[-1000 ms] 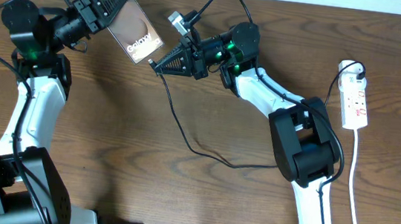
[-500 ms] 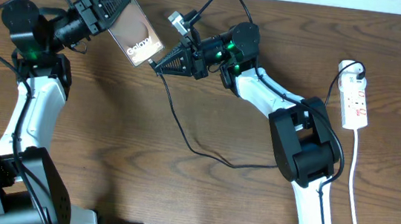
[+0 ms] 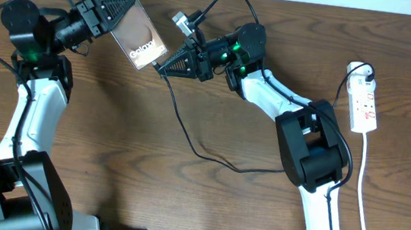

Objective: Plug charger to phone and switch on socket
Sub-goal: 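Align the plug under the phone's charging port with the right gripper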

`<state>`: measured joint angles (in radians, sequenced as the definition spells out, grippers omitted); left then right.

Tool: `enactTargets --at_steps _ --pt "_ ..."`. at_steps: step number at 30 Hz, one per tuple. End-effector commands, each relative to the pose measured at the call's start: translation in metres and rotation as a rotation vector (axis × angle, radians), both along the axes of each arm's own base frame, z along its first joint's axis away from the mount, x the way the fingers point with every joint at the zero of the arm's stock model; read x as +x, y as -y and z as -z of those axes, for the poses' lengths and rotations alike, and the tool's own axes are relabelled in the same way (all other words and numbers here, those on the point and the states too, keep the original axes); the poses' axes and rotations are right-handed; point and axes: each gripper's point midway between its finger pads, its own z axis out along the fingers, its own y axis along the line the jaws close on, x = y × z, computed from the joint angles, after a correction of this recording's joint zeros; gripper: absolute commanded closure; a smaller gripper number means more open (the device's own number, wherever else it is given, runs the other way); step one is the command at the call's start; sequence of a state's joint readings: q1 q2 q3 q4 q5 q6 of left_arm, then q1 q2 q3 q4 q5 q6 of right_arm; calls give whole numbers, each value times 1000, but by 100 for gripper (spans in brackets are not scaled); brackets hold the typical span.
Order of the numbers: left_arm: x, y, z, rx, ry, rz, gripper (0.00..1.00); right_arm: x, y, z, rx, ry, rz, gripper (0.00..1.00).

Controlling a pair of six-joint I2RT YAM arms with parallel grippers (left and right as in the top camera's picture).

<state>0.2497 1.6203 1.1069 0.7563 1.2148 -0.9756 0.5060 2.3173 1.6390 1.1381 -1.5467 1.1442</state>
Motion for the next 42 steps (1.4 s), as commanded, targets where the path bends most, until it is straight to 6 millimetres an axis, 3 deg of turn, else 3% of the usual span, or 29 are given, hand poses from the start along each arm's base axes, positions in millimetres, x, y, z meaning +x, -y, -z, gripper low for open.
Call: enactTargets --at_steps 1,5,23,35,42 --pt "-9 10 -17 9 35 47 93 7 -2 1 1 -27 30 99" --pt "-10 19 -16 13 42 67 93 8 -4 0 3 -41 44 99" --pt "-17 23 -15 53 85 112 93 14 2 0 1 -47 58 99" --pt "-17 23 -15 53 85 110 93 14 2 -2 5 -44 60 99" --pt "-7 16 -17 41 87 36 93 14 2 -2 5 -44 60 99"
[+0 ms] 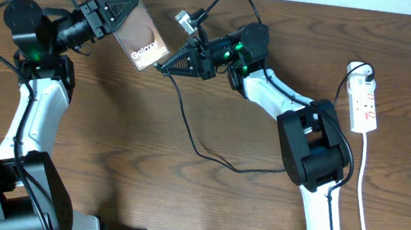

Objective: Plug charger to phone and switch on socket
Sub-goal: 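Align the plug under the phone's charging port with the right gripper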

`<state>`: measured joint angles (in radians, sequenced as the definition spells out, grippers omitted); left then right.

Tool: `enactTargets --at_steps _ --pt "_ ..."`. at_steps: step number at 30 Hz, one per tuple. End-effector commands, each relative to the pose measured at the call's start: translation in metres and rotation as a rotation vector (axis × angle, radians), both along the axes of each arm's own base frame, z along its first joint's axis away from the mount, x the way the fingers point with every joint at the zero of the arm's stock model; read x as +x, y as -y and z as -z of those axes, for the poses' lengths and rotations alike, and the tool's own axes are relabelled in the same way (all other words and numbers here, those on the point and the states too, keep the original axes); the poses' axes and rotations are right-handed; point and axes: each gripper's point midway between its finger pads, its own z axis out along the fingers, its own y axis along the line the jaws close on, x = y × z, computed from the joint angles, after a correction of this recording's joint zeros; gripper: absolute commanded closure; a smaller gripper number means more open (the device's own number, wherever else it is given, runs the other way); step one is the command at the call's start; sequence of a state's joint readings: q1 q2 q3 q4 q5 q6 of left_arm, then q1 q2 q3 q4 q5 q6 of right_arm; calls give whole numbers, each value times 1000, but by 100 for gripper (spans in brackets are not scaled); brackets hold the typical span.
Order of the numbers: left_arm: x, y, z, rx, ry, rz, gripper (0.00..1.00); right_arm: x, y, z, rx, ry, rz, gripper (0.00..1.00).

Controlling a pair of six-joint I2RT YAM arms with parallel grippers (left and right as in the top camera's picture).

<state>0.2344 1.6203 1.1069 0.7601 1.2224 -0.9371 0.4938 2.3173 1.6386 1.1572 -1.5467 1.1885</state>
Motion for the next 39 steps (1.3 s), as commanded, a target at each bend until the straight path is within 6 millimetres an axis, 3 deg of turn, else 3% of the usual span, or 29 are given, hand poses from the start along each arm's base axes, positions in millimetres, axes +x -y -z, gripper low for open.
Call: enactTargets --at_steps 1,39 --pt "-4 8 -17 15 53 11 93 10 -3 -1 17 -21 50 99" --pt "2 3 -18 6 52 -33 93 19 -29 -17 66 -143 169 99"
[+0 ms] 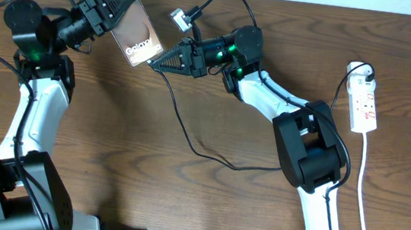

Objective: Plug charger to phone and switch on socket
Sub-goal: 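Align the plug under the phone's charging port with the right gripper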

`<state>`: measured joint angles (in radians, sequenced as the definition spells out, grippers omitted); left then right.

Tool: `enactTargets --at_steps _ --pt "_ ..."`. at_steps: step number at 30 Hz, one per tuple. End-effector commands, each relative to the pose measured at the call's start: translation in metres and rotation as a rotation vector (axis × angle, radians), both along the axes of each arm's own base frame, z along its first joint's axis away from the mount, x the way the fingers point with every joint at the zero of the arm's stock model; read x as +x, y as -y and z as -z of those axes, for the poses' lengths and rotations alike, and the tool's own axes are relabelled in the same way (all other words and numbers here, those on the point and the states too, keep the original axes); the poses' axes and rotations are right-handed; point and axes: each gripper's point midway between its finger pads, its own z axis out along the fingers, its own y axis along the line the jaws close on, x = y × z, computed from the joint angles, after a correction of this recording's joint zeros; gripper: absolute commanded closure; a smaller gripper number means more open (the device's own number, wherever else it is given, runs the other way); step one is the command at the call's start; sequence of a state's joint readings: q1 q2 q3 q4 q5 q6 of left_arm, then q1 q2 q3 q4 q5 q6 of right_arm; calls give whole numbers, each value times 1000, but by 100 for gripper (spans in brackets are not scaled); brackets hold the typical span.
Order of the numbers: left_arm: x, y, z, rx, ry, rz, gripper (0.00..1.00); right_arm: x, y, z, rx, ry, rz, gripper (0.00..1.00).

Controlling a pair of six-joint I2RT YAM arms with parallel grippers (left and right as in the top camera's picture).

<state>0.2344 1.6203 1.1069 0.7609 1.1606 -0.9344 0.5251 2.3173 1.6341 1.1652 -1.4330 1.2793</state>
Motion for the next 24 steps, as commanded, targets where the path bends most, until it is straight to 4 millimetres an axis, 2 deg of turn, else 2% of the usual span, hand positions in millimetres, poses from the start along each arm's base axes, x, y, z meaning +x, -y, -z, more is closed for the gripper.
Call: enactTargets --at_steps 1,11,24 --pt "-4 8 -17 12 47 14 93 17 -11 -9 54 -38 109 99" --pt "16 -12 -22 -28 43 -152 92 26 -10 -12 71 -55 155 99" --pt "15 -10 -17 -26 32 -140 93 38 -8 -16 88 -79 208 99"
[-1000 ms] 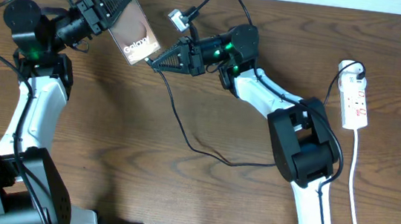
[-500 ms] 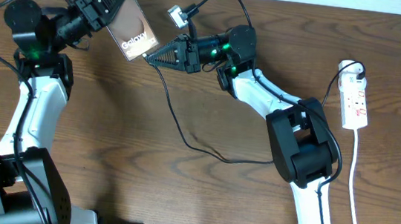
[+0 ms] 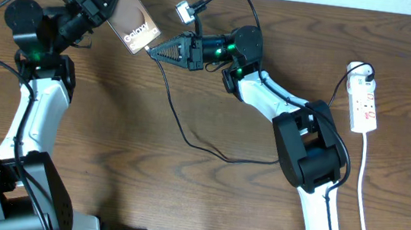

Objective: Plug charger to phone and switch on socket
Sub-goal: 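Align the plug under the phone's charging port with the right gripper, then push the plug up into the phone's port with the right gripper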

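My left gripper is shut on the phone (image 3: pixel 126 21), a gold slab with a lit screen held tilted above the table's far left. My right gripper (image 3: pixel 153 50) is shut on the plug end of the black charger cable (image 3: pixel 181 124), and its tip meets the phone's lower edge. Whether the plug sits in the port cannot be told. The white socket strip (image 3: pixel 364 102) lies at the far right with a charger (image 3: pixel 359 70) plugged in at its top end.
The black cable loops across the table's middle from the right gripper toward the right arm's base (image 3: pixel 312 157). A white cord (image 3: pixel 365 201) runs from the strip down the right edge. A black rail lines the front edge.
Both grippers have shifted up and to the left together. The phone sits higher and nearer the far edge, and the plug tip stays against its lower edge.
At first the phone hung tilted in my left gripper with the plug held just right of its lower corner. The gap stayed small, then closed as the plug met the phone's edge. Now both are further left and higher, still joined.
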`<state>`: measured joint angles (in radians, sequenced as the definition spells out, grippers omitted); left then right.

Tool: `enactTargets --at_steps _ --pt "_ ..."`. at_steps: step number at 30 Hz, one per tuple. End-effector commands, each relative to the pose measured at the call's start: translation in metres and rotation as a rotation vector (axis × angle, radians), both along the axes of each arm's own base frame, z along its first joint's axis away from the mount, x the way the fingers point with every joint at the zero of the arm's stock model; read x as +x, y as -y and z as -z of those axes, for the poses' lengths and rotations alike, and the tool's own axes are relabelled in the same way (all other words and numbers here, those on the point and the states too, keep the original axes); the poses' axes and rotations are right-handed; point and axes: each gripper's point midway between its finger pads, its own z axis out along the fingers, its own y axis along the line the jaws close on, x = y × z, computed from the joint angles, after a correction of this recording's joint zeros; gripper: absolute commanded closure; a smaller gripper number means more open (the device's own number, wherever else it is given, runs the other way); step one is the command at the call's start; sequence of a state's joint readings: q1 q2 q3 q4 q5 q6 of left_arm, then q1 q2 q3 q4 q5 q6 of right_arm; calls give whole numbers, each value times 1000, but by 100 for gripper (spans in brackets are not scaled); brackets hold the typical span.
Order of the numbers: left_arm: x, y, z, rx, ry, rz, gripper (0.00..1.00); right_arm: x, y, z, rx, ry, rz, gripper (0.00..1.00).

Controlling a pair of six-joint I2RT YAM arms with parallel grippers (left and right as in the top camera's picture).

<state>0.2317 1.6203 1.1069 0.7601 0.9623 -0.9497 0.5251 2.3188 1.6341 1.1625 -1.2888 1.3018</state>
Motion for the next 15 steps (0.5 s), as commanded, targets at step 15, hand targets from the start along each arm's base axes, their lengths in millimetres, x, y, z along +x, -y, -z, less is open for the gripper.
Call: enactTargets --at_steps 15 --pt "-9 13 -12 19 35 50 93 34 5 -11 58 -83 151 99"
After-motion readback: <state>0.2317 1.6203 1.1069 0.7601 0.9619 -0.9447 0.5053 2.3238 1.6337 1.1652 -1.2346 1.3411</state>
